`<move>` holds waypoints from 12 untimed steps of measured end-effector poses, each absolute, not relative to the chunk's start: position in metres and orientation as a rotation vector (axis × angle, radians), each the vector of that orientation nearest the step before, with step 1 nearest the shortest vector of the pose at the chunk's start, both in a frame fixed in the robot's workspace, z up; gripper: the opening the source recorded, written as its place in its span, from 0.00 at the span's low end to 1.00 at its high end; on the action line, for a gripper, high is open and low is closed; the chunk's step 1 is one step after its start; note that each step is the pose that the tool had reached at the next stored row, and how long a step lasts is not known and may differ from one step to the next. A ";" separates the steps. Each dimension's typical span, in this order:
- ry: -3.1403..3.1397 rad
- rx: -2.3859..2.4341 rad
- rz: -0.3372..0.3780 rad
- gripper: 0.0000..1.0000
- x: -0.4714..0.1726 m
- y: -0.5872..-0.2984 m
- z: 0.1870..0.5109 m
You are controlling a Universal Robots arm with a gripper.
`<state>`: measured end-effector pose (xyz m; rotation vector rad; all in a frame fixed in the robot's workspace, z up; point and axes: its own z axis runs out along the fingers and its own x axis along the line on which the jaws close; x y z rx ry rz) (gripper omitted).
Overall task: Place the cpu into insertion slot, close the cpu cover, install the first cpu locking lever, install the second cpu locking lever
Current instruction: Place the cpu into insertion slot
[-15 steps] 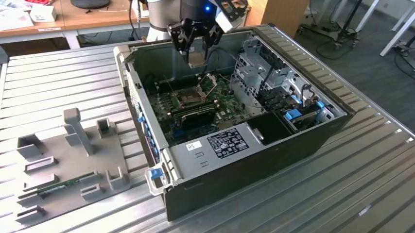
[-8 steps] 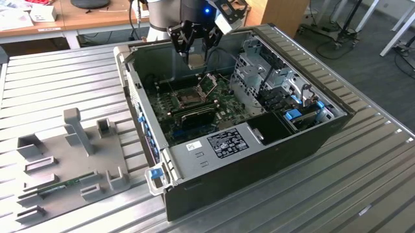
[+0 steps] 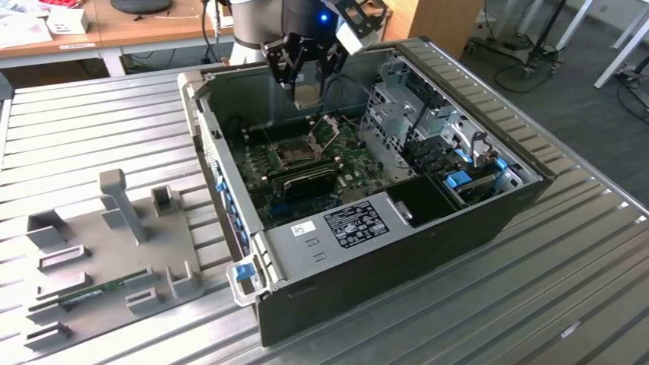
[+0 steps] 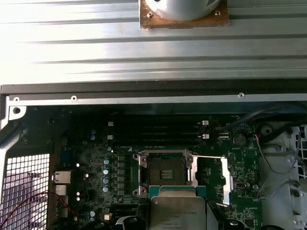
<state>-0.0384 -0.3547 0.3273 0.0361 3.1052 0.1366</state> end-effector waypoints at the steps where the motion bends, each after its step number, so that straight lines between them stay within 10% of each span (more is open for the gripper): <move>1: 3.106 0.036 0.133 0.54 -0.038 -0.355 0.327; 12: 3.107 0.035 0.076 0.54 -0.038 -0.352 0.320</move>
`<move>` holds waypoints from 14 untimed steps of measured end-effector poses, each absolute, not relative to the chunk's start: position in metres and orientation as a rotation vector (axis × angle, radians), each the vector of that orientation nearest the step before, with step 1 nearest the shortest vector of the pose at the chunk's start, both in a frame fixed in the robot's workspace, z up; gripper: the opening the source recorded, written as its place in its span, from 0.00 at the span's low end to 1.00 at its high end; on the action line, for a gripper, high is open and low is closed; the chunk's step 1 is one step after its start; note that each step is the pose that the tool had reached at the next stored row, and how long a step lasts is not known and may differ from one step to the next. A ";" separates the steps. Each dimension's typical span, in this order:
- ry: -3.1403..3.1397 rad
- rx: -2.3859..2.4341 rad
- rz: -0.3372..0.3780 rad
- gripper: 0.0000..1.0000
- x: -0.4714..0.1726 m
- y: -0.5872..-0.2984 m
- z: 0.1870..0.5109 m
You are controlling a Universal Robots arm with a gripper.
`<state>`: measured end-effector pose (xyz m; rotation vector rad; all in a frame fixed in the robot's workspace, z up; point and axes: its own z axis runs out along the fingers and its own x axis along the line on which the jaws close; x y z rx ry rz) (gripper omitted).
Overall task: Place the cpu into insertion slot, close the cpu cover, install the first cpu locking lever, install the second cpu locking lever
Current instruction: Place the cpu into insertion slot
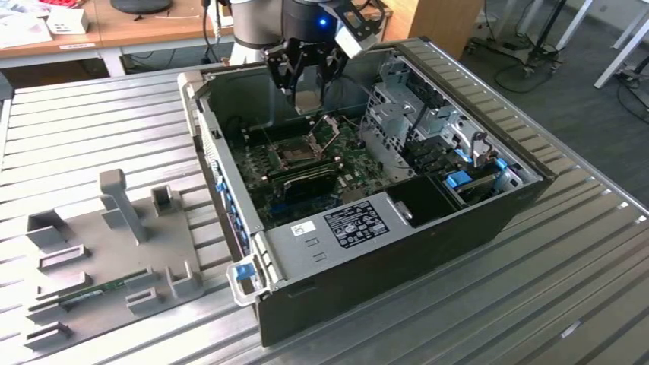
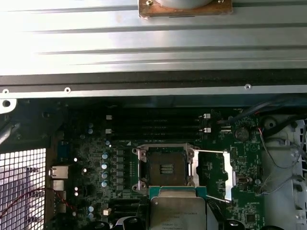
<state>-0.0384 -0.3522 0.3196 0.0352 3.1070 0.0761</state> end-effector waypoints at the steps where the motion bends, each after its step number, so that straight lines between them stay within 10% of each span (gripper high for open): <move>1: 3.107 0.035 0.076 0.54 -0.038 -0.352 0.319; 14: 3.107 0.035 0.076 0.54 -0.038 -0.349 0.304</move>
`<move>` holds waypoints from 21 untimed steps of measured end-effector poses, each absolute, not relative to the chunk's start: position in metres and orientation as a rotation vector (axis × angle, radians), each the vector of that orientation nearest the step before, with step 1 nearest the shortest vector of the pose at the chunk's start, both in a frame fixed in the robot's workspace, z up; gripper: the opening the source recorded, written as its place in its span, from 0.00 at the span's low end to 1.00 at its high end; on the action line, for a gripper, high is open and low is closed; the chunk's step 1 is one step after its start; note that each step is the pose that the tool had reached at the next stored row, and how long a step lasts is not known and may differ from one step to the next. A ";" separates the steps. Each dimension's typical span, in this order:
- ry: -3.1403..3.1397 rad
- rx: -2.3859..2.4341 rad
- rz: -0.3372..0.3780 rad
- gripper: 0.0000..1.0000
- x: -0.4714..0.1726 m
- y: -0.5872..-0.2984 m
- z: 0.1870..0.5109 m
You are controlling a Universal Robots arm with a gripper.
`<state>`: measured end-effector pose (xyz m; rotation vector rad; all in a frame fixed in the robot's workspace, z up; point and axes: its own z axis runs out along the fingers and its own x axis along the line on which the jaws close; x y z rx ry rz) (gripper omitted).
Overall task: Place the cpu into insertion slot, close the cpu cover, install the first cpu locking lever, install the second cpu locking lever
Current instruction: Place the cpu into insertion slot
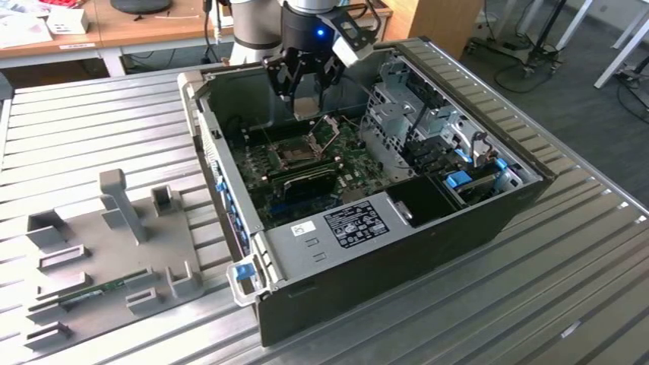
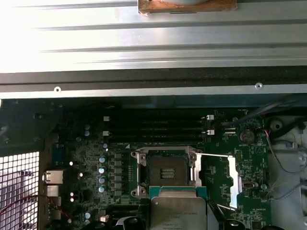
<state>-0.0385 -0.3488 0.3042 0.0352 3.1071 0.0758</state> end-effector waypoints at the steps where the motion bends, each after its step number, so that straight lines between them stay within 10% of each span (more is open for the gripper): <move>1: 3.107 0.035 0.076 0.54 -0.038 -0.349 0.304; 21: 3.107 0.035 0.076 0.54 -0.038 -0.349 0.292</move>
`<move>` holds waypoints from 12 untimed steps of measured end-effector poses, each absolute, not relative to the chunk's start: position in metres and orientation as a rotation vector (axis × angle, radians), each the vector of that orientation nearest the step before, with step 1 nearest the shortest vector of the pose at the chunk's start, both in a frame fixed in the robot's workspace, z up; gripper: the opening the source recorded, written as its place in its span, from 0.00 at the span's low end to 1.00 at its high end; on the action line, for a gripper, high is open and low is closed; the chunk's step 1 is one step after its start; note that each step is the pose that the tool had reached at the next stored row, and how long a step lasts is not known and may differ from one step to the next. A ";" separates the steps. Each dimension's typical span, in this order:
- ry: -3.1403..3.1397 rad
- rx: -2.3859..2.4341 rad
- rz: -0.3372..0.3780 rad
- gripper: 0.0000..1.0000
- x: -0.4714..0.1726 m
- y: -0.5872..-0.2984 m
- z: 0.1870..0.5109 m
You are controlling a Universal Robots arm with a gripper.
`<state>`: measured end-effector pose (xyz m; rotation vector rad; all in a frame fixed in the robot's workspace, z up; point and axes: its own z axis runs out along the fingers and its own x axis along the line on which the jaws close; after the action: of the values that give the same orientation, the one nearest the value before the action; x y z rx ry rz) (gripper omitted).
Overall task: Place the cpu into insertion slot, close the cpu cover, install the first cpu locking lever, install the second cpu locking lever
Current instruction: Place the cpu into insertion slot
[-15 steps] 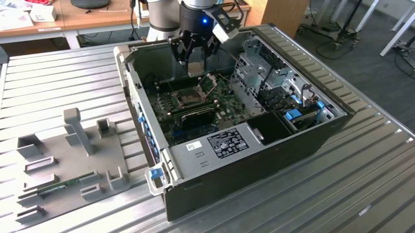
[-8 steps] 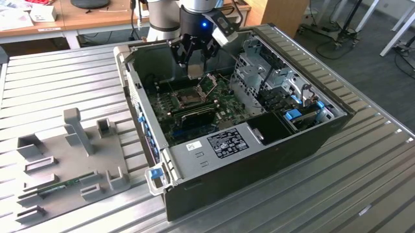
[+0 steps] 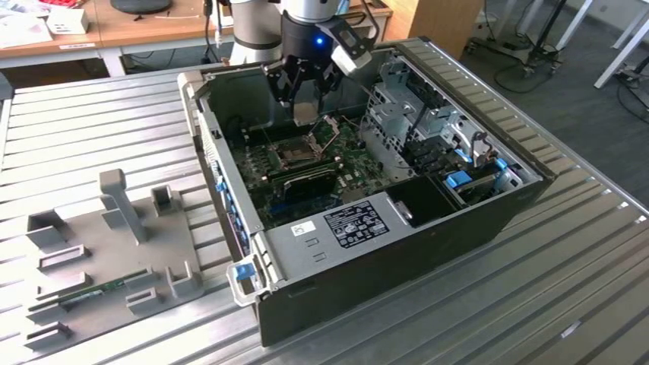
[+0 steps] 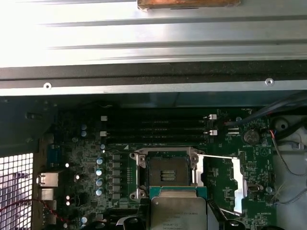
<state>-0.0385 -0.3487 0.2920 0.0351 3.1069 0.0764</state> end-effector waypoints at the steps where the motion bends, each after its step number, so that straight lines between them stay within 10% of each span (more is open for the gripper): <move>1: 3.107 0.035 0.076 0.54 -0.038 -0.349 0.291; 12: 3.107 0.035 0.076 0.54 -0.038 -0.349 0.287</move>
<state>-0.0385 -0.3487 0.2873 0.0351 3.1069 0.0765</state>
